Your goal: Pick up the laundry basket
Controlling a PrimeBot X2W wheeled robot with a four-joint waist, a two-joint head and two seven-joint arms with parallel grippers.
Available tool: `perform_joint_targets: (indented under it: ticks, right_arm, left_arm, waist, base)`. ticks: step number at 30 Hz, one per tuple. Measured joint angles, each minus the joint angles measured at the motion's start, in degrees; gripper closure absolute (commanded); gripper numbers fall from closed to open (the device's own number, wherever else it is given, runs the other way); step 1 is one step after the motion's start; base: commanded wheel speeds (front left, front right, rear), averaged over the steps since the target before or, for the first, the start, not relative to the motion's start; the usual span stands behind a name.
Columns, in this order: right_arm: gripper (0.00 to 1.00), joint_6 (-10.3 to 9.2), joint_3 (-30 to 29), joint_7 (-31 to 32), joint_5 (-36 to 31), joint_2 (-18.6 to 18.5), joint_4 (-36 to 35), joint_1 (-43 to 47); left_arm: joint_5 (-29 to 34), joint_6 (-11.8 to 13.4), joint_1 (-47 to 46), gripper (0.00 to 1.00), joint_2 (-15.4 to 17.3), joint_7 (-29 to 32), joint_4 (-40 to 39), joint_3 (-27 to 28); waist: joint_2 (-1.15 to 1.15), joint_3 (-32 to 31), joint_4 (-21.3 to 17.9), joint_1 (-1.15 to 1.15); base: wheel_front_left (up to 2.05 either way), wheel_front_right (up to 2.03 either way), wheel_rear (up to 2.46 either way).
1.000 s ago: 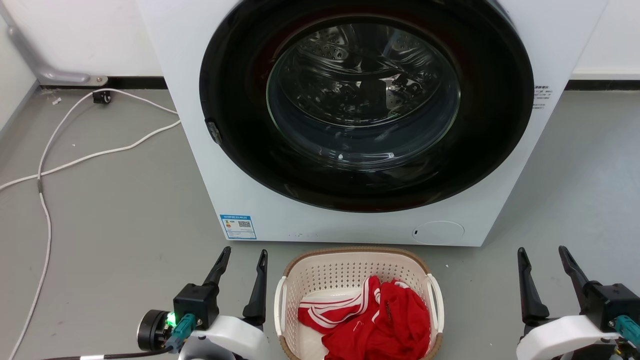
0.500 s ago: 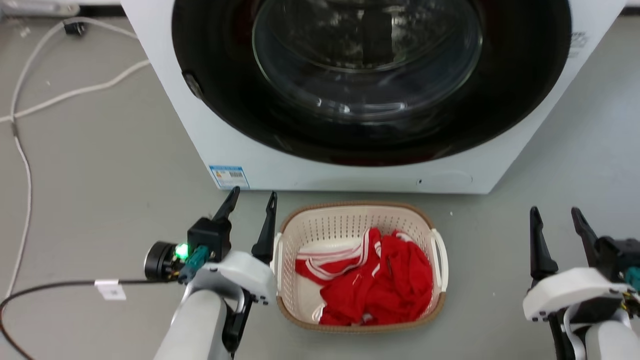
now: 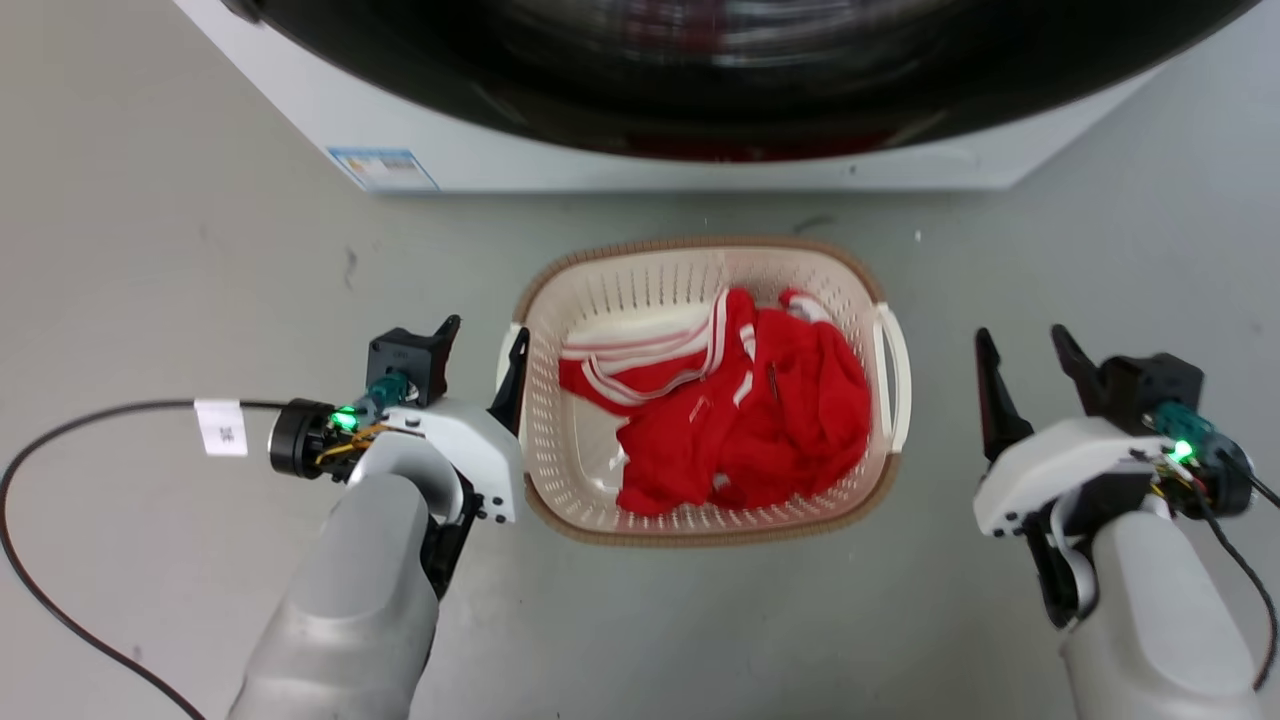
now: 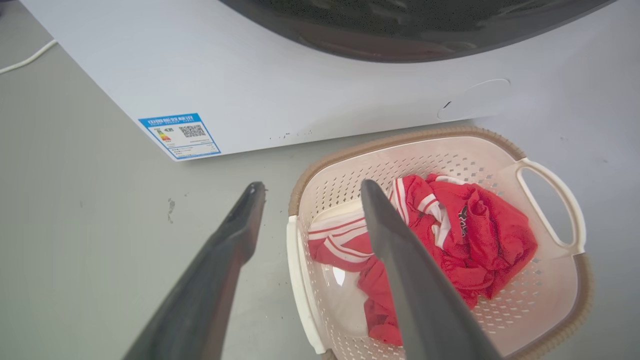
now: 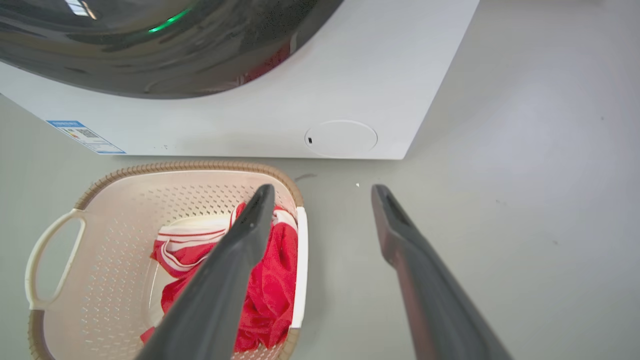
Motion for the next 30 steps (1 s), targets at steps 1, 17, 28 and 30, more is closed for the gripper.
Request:
perform_joint_targets:
  ticks: [1, 17, 28, 30]
  right_arm:
    - [0.0, 0.0, 0.52, -0.34, 0.42, 0.0, 1.68, -1.08]
    - [0.0, 0.0, 13.02, -0.15, 9.32, 0.03, 26.84, -20.01]
    - [0.0, 0.0, 19.27, 2.48, 15.22, -0.02, 35.95, -29.87]
    - [0.62, 0.0, 20.15, 3.19, 16.33, -0.07, 36.95, -30.72]
  left_arm:
    - [-0.33, -0.08, -0.94, 0.0, 0.16, 0.24, 1.45, -0.29]
    - [-11.17, -0.34, -13.6, 0.0, 2.74, 7.72, 14.33, -8.7]
    - [-19.59, -0.34, -19.41, 0.0, 4.82, 15.79, 16.4, -13.38]
    - [-21.11, -0.34, -19.94, 0.89, 4.86, 17.47, 16.4, -14.32]
  waist:
    - [0.0, 1.1, -0.15, 0.0]
    - [0.0, 14.44, -2.34, 0.0]
    - [0.0, 19.33, -2.9, 0.0]
    - [0.0, 19.65, -2.88, 0.0]
  base:
    - [0.0, 0.0, 0.0]
    - [0.0, 0.0, 0.0]
    - [0.0, 0.0, 0.0]
    - [0.0, 0.0, 0.0]
